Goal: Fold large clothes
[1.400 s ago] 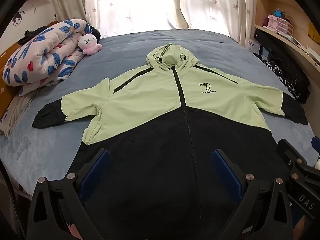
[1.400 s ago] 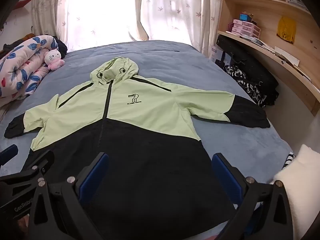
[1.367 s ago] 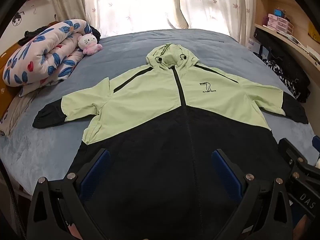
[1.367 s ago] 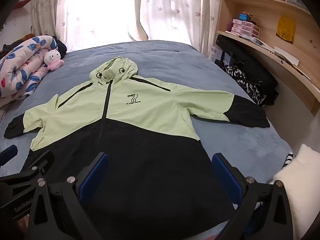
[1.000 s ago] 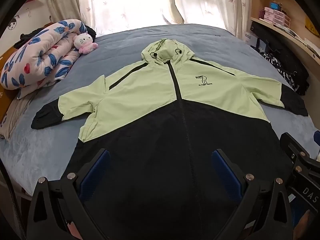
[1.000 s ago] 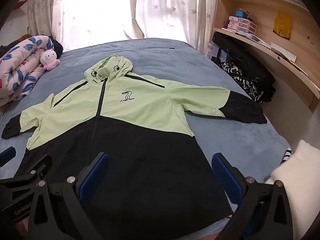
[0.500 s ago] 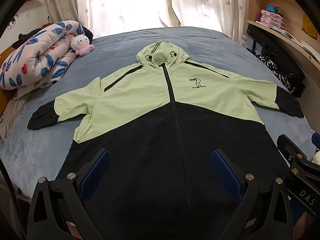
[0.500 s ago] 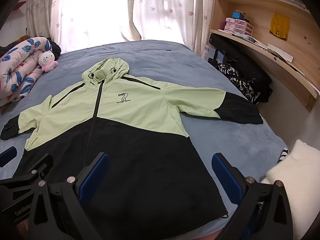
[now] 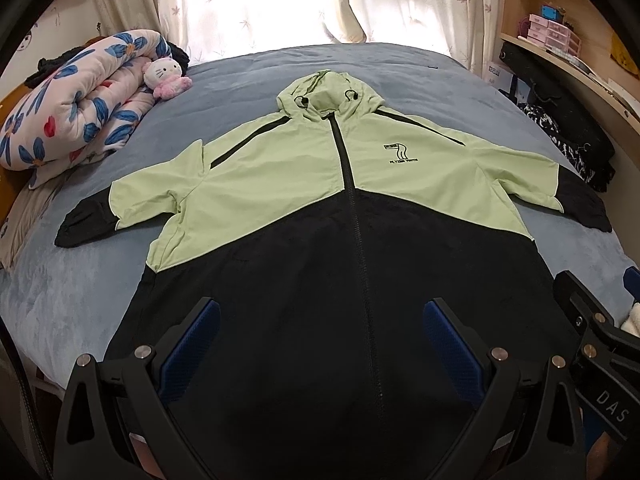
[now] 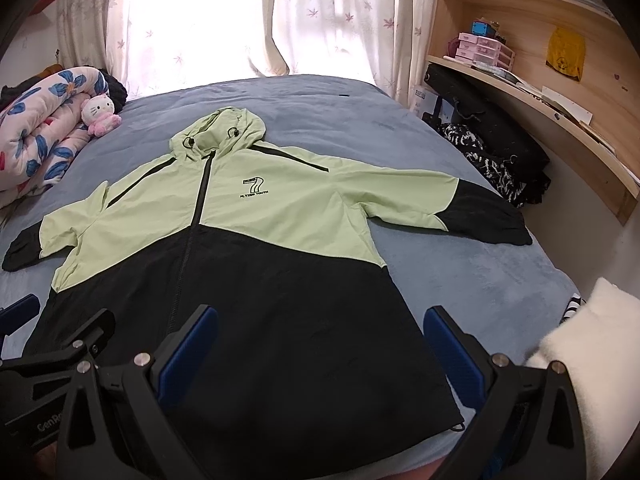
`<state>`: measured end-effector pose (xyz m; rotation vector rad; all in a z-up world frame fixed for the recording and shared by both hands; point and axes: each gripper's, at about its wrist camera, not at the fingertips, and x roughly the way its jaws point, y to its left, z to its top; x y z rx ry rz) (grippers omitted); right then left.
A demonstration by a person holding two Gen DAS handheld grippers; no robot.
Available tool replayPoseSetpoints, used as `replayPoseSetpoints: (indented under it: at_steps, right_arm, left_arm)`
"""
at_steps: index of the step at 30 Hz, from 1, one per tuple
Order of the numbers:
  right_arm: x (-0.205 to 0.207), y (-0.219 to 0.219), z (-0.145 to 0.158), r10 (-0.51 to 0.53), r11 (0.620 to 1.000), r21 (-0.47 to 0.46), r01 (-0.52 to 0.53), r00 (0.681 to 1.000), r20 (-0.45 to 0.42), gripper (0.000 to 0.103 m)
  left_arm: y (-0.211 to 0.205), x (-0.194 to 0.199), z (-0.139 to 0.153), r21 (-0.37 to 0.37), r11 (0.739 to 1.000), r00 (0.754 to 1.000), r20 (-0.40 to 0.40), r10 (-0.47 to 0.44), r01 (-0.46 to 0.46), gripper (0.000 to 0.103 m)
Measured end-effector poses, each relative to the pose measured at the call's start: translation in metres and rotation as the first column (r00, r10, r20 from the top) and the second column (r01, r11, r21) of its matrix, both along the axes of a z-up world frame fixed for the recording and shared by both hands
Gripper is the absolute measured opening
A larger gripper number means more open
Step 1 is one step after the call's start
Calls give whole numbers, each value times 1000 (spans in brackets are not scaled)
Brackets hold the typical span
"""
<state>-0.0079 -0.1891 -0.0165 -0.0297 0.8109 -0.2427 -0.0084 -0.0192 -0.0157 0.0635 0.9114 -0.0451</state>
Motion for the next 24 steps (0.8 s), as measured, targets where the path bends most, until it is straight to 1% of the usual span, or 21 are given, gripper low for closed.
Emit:
replayPoseSetpoints:
  at_steps: [7,24]
  right_arm:
    - [-1,6,-3,13,1000,0,-13,1000,-7,103]
    - [1,18,-9,37,999,8,-37,999,-27,103]
  left_arm:
    - [2,0,-3,-5,1000,1000,-12,14,-14,101]
    - [16,3,-4,-6,999,999,-11,48,-48,101]
